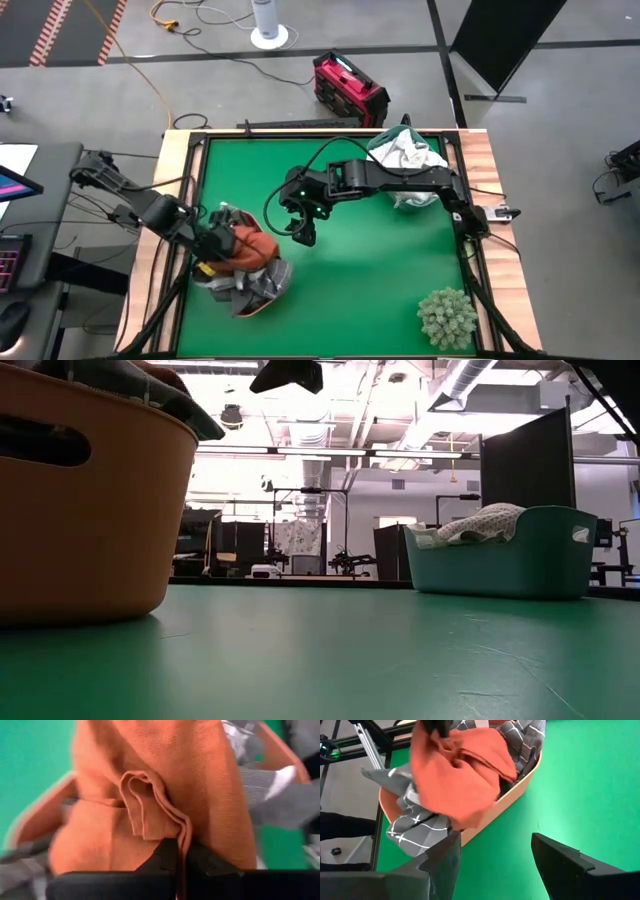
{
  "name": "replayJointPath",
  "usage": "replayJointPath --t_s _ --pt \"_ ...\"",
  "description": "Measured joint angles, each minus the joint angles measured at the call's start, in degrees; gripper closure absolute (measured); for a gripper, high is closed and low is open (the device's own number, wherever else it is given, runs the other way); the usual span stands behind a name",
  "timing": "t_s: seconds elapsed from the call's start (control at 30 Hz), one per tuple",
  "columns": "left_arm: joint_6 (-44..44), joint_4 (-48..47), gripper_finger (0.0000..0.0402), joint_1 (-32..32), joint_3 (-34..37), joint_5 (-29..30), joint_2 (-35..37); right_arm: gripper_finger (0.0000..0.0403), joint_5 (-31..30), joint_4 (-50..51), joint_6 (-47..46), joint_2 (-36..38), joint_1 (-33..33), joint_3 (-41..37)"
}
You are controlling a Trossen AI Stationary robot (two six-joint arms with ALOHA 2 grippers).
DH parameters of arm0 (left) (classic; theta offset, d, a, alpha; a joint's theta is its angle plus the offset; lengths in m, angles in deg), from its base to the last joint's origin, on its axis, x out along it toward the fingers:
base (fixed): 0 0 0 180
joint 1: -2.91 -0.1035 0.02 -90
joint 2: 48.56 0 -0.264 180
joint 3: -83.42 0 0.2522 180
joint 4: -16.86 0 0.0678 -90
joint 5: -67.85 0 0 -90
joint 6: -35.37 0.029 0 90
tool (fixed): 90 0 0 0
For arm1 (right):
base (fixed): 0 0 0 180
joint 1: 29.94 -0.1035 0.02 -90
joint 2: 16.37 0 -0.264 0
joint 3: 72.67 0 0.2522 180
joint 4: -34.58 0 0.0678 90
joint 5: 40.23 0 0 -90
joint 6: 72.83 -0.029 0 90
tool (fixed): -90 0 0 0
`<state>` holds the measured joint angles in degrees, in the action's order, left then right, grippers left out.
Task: Sort towels by color in basket
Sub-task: Adjust the towels in the orange bin
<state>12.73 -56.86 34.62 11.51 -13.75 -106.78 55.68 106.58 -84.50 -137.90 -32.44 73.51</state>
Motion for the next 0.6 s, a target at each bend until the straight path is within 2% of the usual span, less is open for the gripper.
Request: replayJointPath --t_s 0.13,0.3,0.4,0.6 --pt "-4.11 3.35 0.0399 2.39 4.89 -3.15 1.05 0.0134 0.0 -0.35 0.2 -0.02 0.0 0.0" --pt "-11.63 11.32 0.0399 2.01 11.06 1.88 -1.77 0.0134 0.0 -0.7 0.16 -0.02 0.02 0.0" --pt "-13.0 12.17 0.0399 0.44 12.19 4.03 -5.34 0.0134 0.0 -1.03 0.13 -0.02 0.02 0.0" --pt "-11.03 13.04 0.0391 -0.83 14.05 4.49 -12.55 0.0134 0.0 -2.31 0.11 -0.02 0.39 0.0"
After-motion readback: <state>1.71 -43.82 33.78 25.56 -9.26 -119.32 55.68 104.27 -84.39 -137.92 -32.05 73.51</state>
